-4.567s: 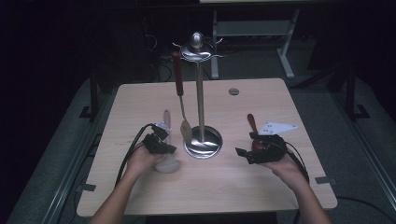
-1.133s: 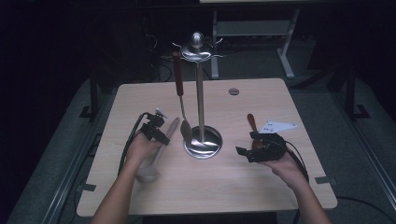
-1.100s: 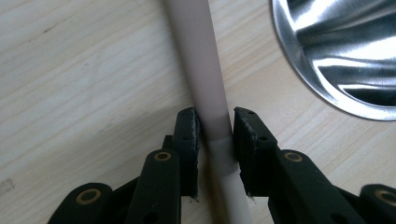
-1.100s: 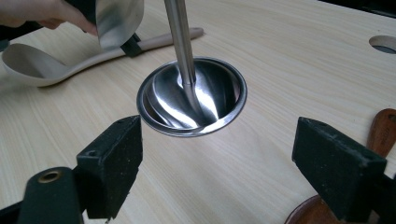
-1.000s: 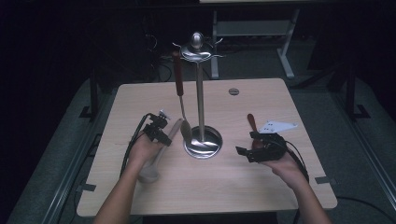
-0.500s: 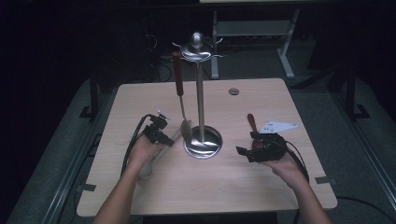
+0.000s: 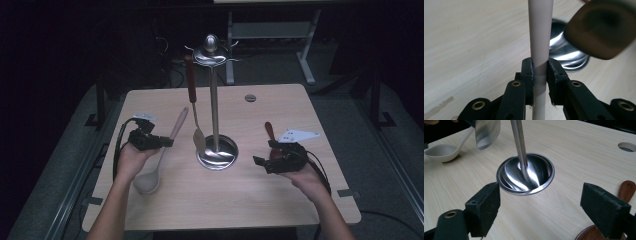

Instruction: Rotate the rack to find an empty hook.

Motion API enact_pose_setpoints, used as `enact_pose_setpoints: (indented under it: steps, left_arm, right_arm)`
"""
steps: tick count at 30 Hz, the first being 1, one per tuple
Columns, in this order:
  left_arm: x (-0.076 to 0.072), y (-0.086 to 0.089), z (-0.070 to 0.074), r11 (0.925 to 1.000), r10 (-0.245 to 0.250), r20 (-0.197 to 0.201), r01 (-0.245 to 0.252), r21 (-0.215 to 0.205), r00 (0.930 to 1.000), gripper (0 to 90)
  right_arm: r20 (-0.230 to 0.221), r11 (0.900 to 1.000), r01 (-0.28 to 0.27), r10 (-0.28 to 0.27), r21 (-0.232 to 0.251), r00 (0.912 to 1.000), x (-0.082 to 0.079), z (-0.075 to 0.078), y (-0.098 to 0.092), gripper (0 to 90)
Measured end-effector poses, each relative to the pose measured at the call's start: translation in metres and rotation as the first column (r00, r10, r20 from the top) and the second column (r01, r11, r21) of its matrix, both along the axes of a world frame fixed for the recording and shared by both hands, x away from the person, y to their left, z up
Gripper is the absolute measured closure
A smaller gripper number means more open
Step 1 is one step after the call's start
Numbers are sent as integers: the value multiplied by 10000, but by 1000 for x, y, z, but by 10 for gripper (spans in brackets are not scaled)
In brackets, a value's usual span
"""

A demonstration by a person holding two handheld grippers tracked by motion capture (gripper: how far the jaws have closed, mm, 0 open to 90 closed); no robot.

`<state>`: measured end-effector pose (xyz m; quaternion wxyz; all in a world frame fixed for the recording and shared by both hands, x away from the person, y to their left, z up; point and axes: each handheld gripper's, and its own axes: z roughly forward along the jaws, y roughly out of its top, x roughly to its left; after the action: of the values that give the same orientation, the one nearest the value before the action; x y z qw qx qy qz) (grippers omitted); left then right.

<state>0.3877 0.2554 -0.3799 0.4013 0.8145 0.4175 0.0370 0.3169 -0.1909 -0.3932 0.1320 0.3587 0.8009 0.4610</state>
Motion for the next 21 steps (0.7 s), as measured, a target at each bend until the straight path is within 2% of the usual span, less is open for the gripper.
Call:
enact_pose_setpoints:
  steps: [2, 5, 7, 9, 13, 14, 16, 20, 21]
  left_arm:
    - [-4, 8, 7, 9993, -154, 281, 163, -322, 9995, 766]
    - [-9, 15, 13, 9926, -202, 722, 286, -1179, 9972, 766]
    - [-11, 19, 17, 9893, -244, 873, 366, -1409, 9959, 766]
    - [-13, 22, 20, 9837, -315, 1229, 525, -1718, 9919, 767]
    - [-18, 26, 27, 9764, -335, 1911, 730, -2032, 9810, 767]
    - [-19, 27, 29, 9722, -339, 2072, 803, -2200, 9777, 767]
    - [-21, 28, 32, 9669, -406, 2206, 939, -2371, 9745, 767]
    - [-24, 29, 38, 9627, -459, 2436, 1079, -2479, 9688, 767]
    - [-25, 29, 40, 9598, -487, 2530, 1153, -2559, 9662, 767]
  right_arm:
    - [14, 10000, 19, -19, 16, 10000, 0, 0, 0, 162]
    - [11, 10000, 9, -9, 12, 10000, 0, -1, 1, 162]
    - [-7, 10000, -1, 1, 22, 10000, 0, -1, 2, 162]
    - [-19, 10000, -30, 30, 9, 10000, 0, -1, 3, 162]
    - [17, 10000, -73, 73, -13, 10000, 1, -1, 4, 162]
    - [30, 10000, -68, 68, -18, 10000, 1, -1, 4, 162]
    - [29, 10000, -59, 59, -4, 10000, 1, -1, 4, 162]
    - [36, 10000, -24, 24, 49, 10000, 1, -1, 3, 162]
    - [46, 10000, -34, 34, 77, 10000, 1, -1, 2, 162]
